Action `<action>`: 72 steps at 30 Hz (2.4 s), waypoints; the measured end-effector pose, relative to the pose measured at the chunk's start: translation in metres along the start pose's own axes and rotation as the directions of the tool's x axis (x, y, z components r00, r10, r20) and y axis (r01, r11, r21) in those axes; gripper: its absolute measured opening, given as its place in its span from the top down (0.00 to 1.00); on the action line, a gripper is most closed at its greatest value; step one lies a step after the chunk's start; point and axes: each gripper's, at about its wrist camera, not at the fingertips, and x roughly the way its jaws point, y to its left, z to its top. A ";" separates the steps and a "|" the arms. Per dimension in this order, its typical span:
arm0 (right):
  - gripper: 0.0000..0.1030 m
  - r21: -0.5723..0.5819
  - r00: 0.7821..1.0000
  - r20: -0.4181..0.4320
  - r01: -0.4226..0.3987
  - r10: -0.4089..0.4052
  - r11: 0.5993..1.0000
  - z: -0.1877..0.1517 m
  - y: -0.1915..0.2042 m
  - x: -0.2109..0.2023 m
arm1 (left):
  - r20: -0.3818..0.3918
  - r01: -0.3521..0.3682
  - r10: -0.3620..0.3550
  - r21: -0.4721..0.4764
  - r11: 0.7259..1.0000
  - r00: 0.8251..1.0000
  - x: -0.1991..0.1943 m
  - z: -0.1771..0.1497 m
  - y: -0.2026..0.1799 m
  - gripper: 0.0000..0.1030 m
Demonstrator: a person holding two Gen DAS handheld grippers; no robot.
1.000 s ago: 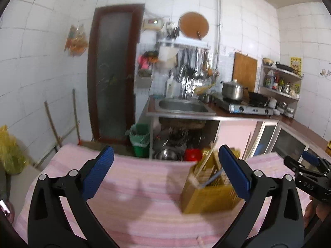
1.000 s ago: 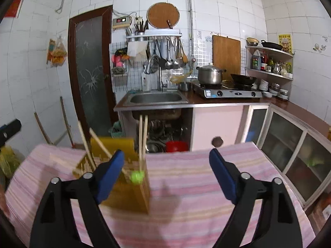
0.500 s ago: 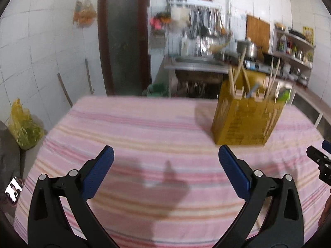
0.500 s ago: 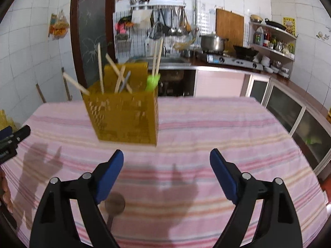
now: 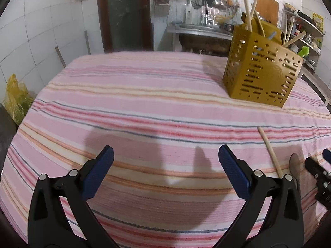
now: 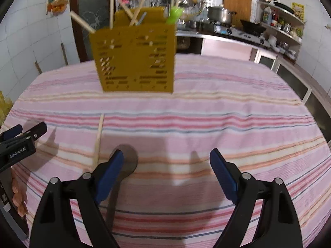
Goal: Organize utensils
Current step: 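Move the right gripper to the dark wooden spoon while the left gripper approaches a chopstick, then close the right gripper on the dark wooden spoon handle, then close the left gripper on the wooden chopstick while the right gripper holds the spoon, then lift the chopstick and spoon upright and carry them toward the yellow holder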
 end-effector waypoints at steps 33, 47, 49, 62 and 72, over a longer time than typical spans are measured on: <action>0.65 0.033 0.997 -0.066 -0.025 0.027 0.999 0.012 -0.066 0.018 | -0.125 0.059 -0.061 -0.019 0.998 0.990 0.001 0.007 -0.099 0.05; 0.65 0.062 0.997 -0.032 -0.068 0.070 0.996 0.006 -0.086 0.024 | -0.135 0.046 -0.045 0.008 0.999 0.990 0.017 -0.004 -0.145 0.54; 0.65 0.060 0.997 -0.029 -0.071 0.072 0.996 0.006 -0.085 0.024 | -0.134 0.050 -0.045 0.032 0.998 0.990 0.016 -0.003 -0.152 0.66; 0.65 0.043 0.998 -0.013 -0.059 0.059 0.997 0.005 -0.082 0.019 | -0.143 0.095 -0.081 0.096 0.991 0.986 0.014 0.012 -0.164 0.96; 0.65 0.019 0.997 0.035 -0.065 0.064 0.998 0.010 -0.073 0.004 | -0.045 0.102 -0.097 0.108 0.989 0.994 -0.018 0.018 -0.144 0.96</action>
